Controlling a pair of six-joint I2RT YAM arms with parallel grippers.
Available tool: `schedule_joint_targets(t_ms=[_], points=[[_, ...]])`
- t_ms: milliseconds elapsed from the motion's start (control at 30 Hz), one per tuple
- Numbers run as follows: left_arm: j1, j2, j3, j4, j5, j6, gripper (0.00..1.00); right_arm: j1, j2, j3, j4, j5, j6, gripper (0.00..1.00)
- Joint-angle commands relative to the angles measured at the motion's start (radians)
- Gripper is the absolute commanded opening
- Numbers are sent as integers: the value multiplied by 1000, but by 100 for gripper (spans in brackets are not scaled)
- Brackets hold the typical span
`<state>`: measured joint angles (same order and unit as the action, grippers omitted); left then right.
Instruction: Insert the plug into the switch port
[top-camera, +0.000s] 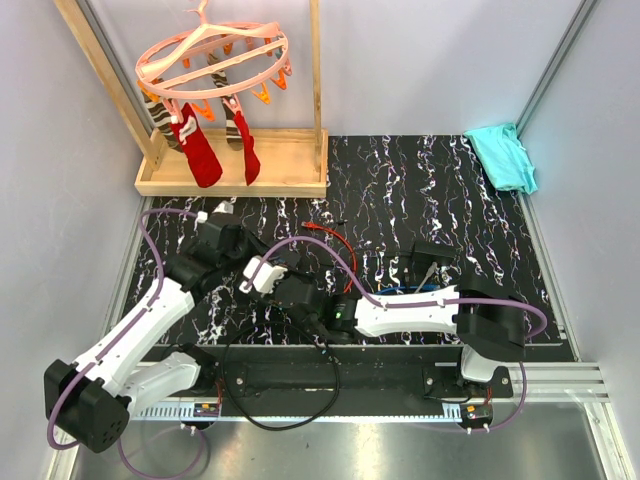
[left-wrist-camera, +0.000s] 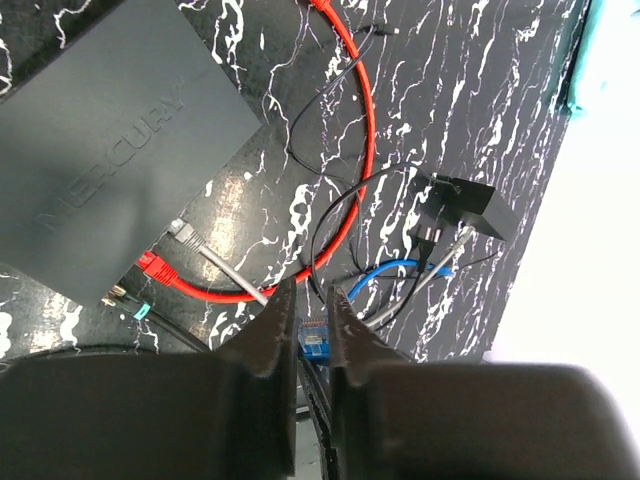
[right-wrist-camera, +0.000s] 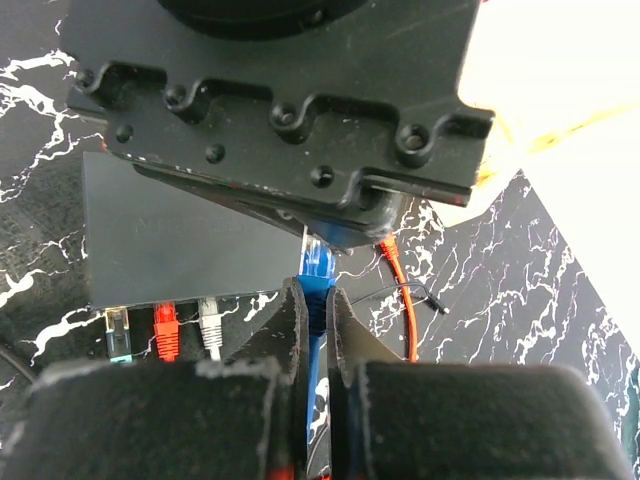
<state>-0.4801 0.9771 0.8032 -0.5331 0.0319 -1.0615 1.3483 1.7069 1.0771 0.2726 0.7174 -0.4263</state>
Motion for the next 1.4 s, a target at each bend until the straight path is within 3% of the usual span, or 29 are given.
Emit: schedule_joint_targets(t_ms=[0,100,133,467,567,700,1067,1367], points=[[-2,-15,76,25,-73,73,24,-4,-29,3,-30,-28,40,0],[5,-31,88,27,-105,144,45,-49,-65,-3,-114,-151,112,0],[9,-37,91,27,-121,164,58,-63,-91,-6,-148,-191,130,0],[115,-98,44,65,-92,489,99,-342,-231,-126,-222,-653,285,0],[136,-74,16,94,-41,584,99,-418,-225,-137,-222,-769,300,0],[152,-3,-7,148,20,681,99,-527,-153,-125,-210,-1066,366,0],[169,286,37,240,83,804,99,-563,55,-91,-47,-1208,420,0],[202,497,120,257,109,833,99,-564,175,-72,59,-1196,475,0]])
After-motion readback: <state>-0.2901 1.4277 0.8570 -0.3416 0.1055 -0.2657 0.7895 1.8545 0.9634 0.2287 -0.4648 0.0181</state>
